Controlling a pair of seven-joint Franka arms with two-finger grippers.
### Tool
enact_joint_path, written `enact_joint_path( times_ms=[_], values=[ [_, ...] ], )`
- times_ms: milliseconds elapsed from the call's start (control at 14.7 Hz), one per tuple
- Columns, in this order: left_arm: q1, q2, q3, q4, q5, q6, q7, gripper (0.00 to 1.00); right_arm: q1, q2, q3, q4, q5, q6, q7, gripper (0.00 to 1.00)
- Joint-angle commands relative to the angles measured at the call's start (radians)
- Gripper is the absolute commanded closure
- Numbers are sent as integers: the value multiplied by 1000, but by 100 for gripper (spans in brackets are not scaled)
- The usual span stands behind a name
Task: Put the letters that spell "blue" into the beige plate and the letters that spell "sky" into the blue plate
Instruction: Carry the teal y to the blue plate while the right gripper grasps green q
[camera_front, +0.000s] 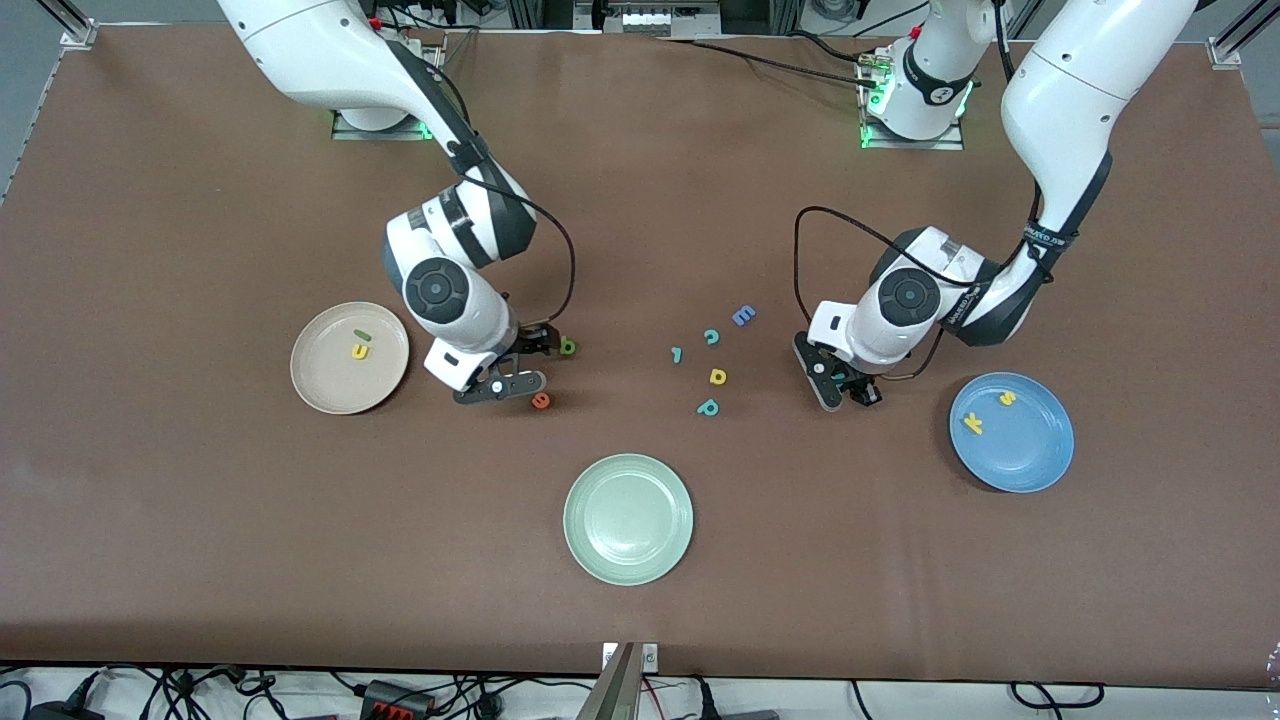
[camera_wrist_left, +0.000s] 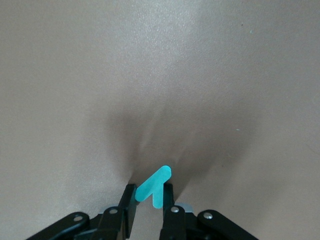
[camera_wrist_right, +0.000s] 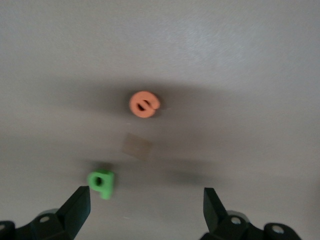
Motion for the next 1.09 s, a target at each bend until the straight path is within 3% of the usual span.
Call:
enact_joint_path(
  times_ms=[0,136,340,476,679,815,1019],
  values=[
    [7,-4,-3,-1,24,0,10,89,32,43,1,60,23,-7,212,0],
    [12,-12,-4,5,24,-12,6,90,70,59,1,60,13,-3,284,0],
    [8,-62,-6,49,23,-158,7,90,89,82,-5,83,5,-3,284,0],
    [4,-70,-6,133,23,-325,10,89,118,98,-10,83,-25,-3,290,17],
    [8,-62,6,247,24,-485,100,89,132,113,-13,87,-85,-3,333,31],
    [45,-58,35,290,24,-506,168,89,132,122,-13,87,-92,-4,334,40],
    [79,-36,72,321,88,-494,196,89,132,124,-13,90,-89,-3,333,41]
  ],
)
